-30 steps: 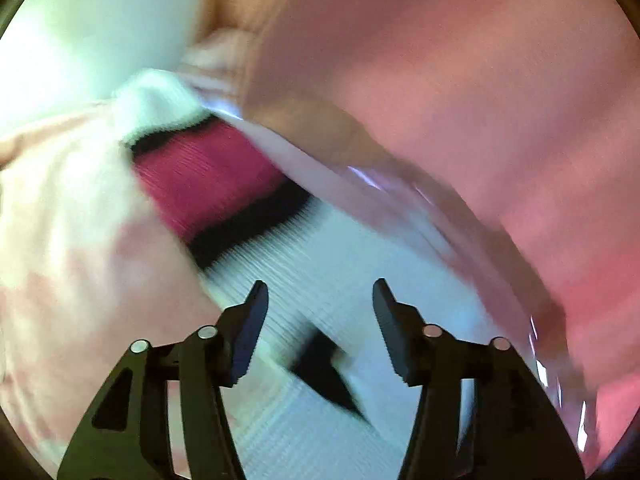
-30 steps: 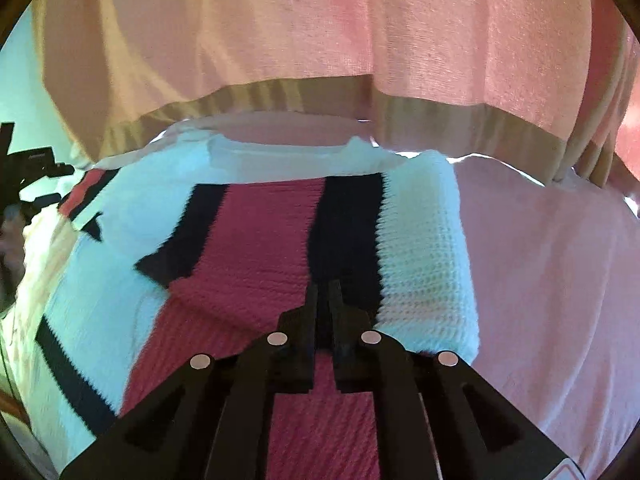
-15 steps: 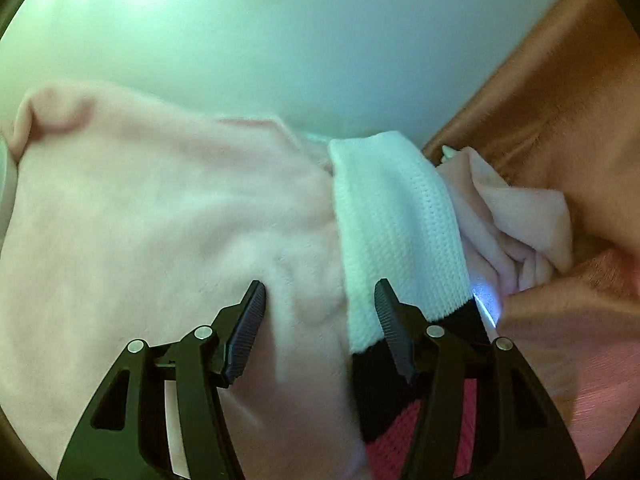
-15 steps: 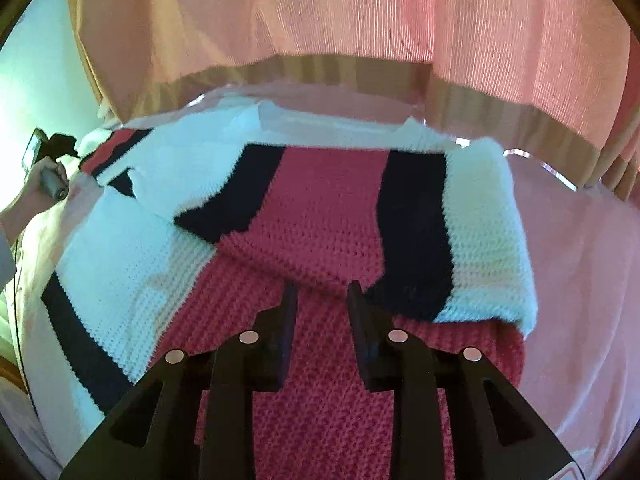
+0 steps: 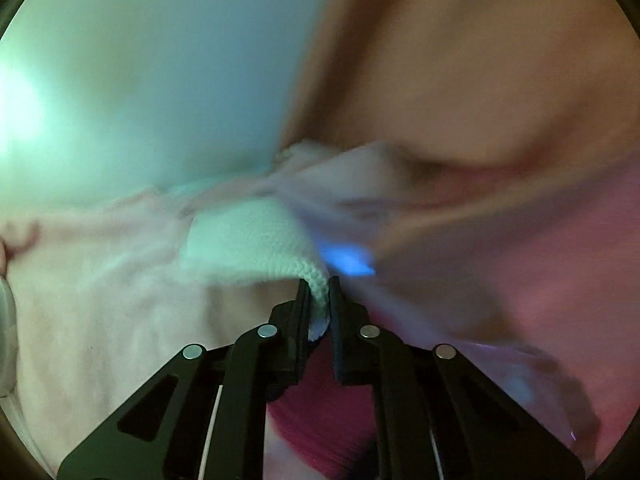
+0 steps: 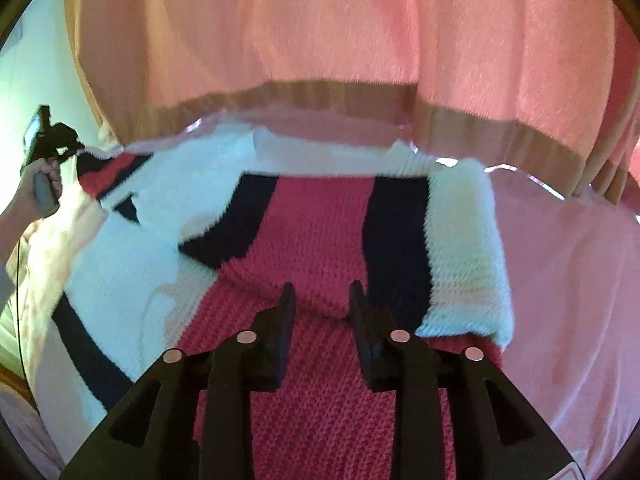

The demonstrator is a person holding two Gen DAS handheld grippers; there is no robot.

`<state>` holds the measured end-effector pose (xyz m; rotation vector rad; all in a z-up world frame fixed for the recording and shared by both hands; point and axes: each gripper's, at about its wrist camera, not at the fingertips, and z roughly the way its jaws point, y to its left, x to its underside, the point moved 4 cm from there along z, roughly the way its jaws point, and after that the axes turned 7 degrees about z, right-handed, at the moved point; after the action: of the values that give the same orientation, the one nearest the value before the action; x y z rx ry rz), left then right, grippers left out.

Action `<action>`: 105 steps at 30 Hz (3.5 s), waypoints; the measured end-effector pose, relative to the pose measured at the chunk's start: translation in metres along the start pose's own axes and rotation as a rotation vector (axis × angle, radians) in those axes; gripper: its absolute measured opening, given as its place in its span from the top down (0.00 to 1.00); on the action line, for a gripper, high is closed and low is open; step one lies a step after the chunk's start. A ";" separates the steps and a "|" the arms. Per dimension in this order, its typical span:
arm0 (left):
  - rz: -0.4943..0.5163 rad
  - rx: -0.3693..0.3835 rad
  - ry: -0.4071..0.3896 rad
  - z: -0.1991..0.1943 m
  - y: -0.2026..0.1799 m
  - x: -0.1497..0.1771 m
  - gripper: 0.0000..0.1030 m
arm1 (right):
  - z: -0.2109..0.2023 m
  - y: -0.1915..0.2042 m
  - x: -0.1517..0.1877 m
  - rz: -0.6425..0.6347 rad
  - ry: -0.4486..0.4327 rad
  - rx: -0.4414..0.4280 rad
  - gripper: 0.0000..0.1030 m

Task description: Fold small clothes

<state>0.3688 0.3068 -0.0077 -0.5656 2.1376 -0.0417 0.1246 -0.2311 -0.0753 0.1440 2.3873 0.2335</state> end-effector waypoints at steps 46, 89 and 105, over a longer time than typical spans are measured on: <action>-0.088 0.114 0.299 -0.115 -0.009 0.159 0.41 | 0.110 0.241 -0.010 -0.417 0.084 -0.207 0.49; -0.036 0.225 0.513 -0.048 -0.128 0.227 0.38 | 0.056 -0.061 -0.037 0.068 0.100 -0.008 0.40; -0.030 0.211 0.501 -0.047 -0.123 0.220 0.38 | 0.072 -0.063 -0.044 -0.038 0.096 -0.035 0.43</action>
<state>0.2701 0.0978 -0.1197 -0.4980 2.5648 -0.4637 0.2037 -0.2908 -0.1118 0.0723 2.4777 0.2690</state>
